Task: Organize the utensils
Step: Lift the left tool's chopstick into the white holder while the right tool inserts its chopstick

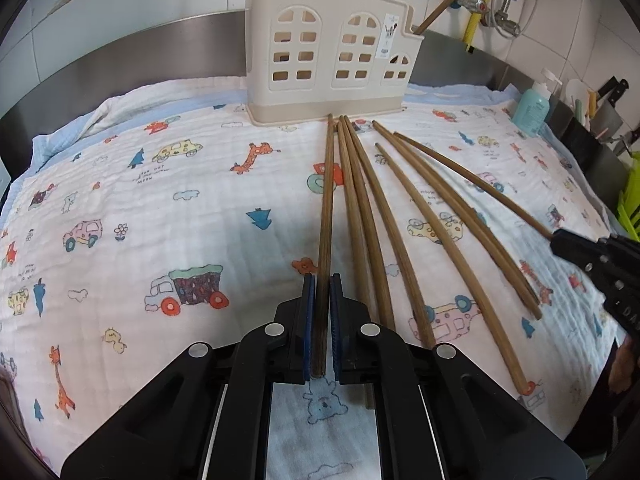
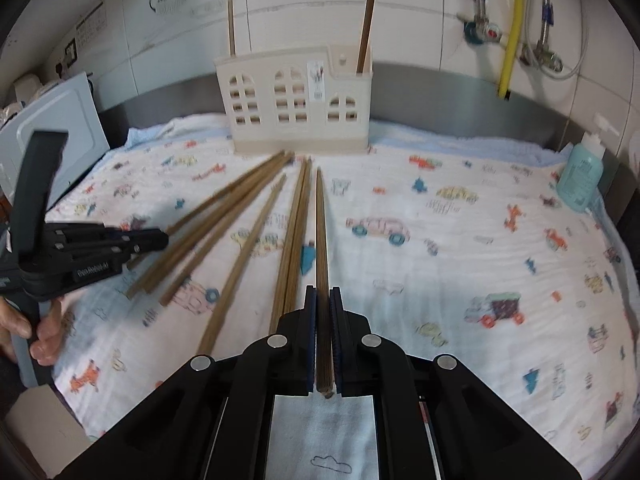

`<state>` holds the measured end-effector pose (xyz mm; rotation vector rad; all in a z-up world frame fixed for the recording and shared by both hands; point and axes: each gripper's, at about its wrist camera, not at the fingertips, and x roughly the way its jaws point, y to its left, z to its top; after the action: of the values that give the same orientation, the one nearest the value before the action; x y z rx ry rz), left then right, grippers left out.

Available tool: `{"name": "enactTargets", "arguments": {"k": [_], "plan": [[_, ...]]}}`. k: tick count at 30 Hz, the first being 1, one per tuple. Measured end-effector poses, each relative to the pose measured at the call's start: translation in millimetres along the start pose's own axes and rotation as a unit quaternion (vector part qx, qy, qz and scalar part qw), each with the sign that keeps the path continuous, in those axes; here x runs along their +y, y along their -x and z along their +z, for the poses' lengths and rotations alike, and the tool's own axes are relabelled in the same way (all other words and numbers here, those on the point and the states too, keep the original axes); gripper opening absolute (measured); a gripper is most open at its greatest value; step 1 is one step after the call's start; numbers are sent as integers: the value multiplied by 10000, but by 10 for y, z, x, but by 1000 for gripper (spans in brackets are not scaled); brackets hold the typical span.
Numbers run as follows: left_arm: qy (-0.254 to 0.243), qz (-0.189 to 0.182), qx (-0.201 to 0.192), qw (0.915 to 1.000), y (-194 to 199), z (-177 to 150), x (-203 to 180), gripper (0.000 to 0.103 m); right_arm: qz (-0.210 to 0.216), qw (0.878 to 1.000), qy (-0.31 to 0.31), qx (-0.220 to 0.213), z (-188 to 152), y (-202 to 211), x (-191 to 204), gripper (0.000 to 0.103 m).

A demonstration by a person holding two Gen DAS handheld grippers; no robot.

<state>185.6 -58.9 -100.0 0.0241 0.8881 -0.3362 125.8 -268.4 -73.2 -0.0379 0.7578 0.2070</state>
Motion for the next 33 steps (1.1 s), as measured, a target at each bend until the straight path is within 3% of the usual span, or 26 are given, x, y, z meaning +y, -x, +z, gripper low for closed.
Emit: {"name": "enactTargets", "arguments": {"k": [12,19,33], "plan": [[-67,-139,-559,9983,501,130,13,6,97,9967,37,-809,509,613,23,7],[-165,-148,-810,9965,736,171,5,6,123,9949,177,-982,710,751,91,7],[-79,-245,-21,9997,332,-115,70,9,129,9945,273,-1007,732,779,161,7]]}}
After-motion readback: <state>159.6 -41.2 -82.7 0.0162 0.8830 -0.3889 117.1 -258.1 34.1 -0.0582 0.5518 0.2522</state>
